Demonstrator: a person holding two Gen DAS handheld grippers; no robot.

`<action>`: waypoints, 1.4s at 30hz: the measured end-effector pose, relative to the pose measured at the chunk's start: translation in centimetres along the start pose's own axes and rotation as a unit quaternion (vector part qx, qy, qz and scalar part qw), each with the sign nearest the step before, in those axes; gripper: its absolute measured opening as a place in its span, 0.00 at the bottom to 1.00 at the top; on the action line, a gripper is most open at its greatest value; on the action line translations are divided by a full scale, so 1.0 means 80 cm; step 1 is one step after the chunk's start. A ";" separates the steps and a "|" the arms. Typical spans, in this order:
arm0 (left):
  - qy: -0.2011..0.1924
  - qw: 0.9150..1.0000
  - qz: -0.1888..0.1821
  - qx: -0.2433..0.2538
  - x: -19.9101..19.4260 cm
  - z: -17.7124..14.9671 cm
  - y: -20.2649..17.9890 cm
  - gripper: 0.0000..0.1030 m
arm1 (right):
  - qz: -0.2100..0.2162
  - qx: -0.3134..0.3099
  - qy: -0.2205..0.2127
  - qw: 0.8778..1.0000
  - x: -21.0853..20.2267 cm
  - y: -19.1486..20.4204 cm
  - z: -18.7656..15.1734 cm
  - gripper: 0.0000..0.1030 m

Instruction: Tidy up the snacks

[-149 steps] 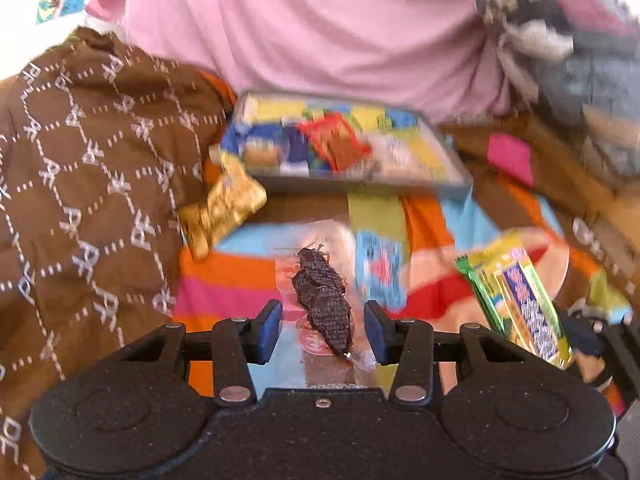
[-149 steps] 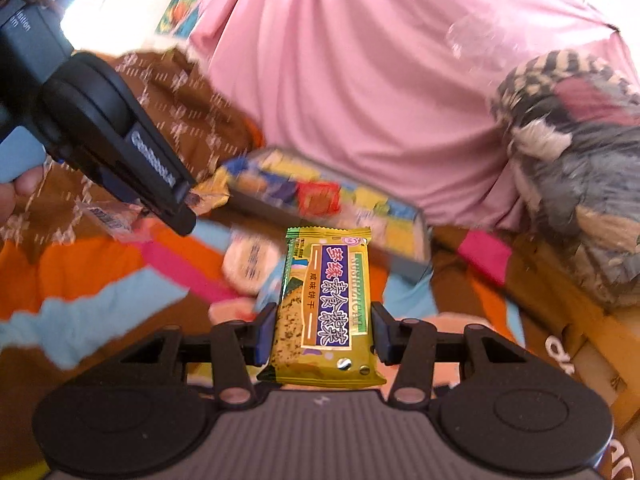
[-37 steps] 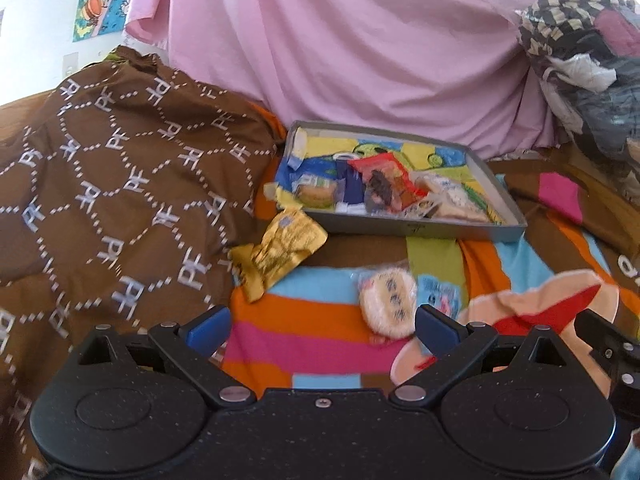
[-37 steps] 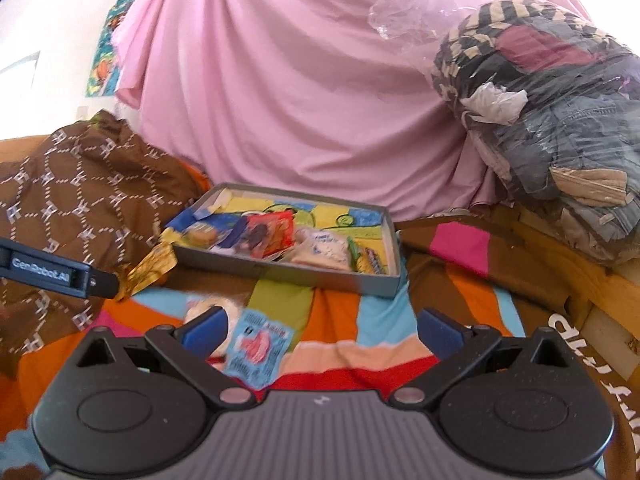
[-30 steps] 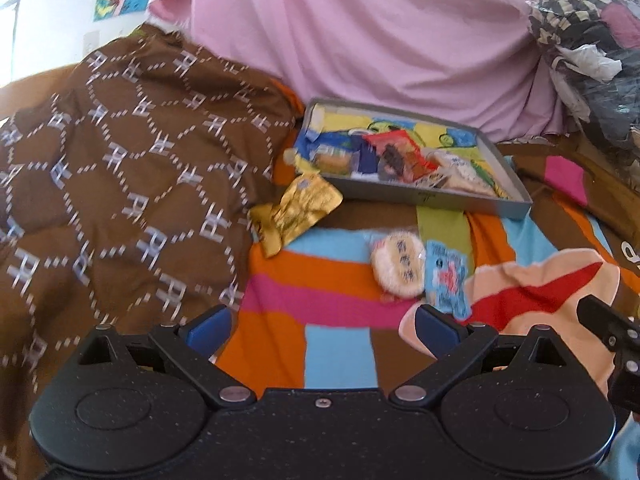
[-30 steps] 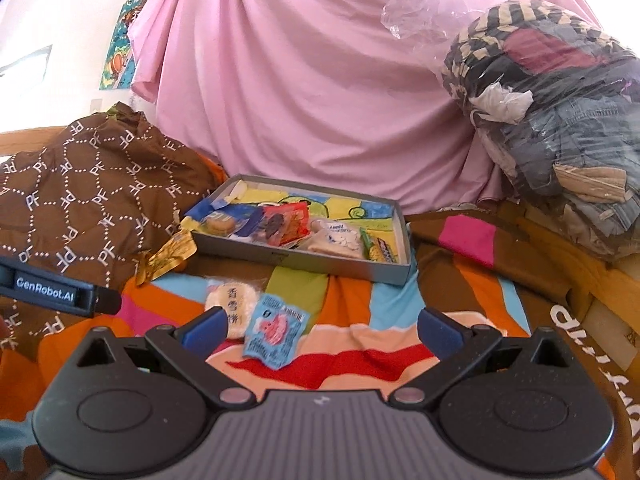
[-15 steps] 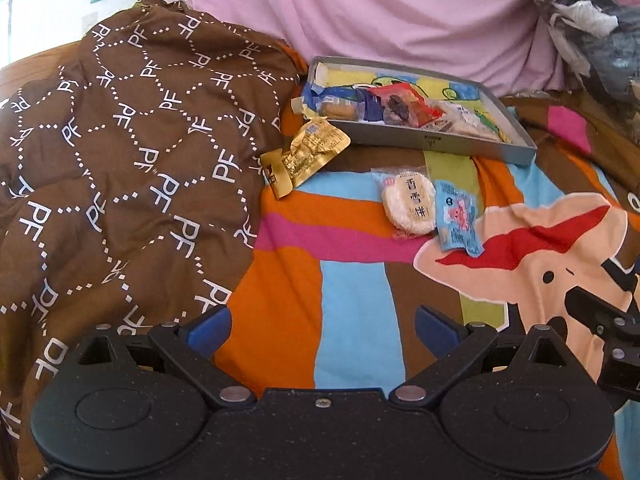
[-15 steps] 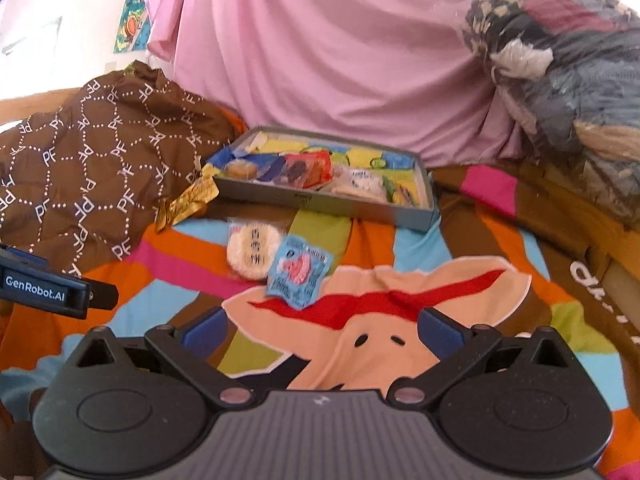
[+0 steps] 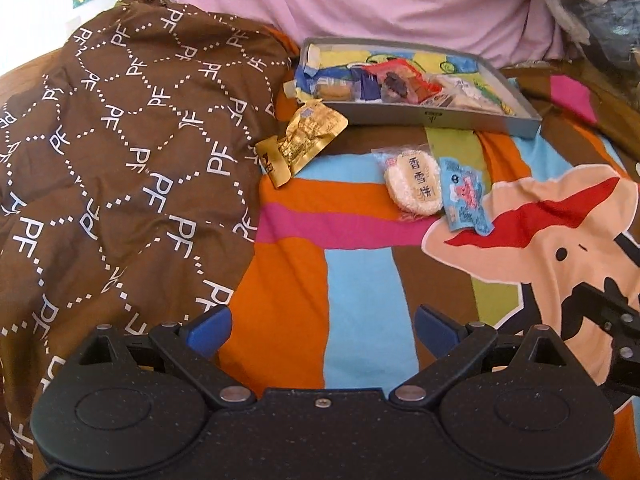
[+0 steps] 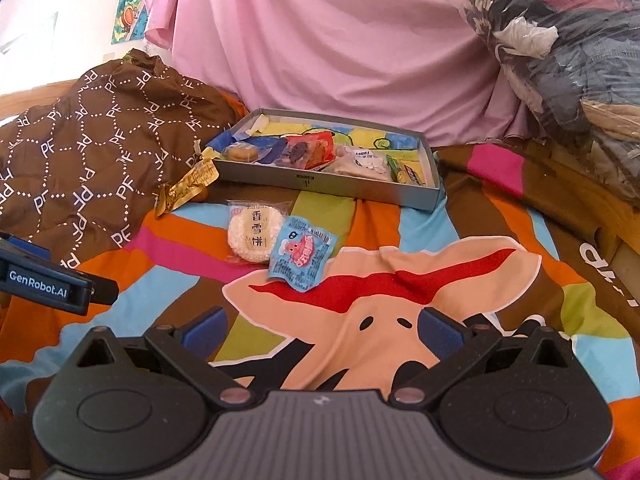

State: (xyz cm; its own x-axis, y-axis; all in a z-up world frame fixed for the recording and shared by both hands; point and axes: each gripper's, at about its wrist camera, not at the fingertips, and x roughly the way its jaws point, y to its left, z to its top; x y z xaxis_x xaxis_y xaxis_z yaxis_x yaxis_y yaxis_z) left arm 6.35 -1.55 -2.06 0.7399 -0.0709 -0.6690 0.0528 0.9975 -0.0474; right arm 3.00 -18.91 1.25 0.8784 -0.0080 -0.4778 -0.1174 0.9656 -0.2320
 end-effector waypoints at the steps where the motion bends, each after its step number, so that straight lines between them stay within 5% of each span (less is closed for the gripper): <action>1: 0.005 1.000 0.001 0.003 0.002 0.001 0.001 0.95 | 0.001 0.001 0.002 1.000 0.001 -0.001 0.000 1.00; 22: 0.028 0.997 -0.019 0.070 0.035 0.089 -0.020 0.95 | 0.023 -0.019 -0.004 1.000 0.030 -0.017 0.022 1.00; 32: 0.007 0.993 -0.026 0.117 0.034 0.130 -0.027 0.95 | 0.037 -0.033 0.019 0.999 0.090 -0.013 0.039 1.00; 36: -0.003 0.992 -0.043 0.120 0.047 0.142 -0.026 0.95 | 0.036 -0.034 0.051 0.997 0.123 -0.001 0.026 1.00; 42: -0.002 0.990 -0.076 0.120 0.078 0.153 -0.025 0.95 | 0.033 -0.058 0.040 0.997 0.149 0.017 0.022 1.00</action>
State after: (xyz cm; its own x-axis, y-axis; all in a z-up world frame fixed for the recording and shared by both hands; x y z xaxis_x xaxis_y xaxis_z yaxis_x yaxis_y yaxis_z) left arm 19.07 -4.01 2.96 0.7141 -0.2207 -0.6644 0.3212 0.9465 0.0308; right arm 14.11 -17.23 -3.25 0.8277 0.0283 -0.5605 -0.2295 0.9285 -0.2919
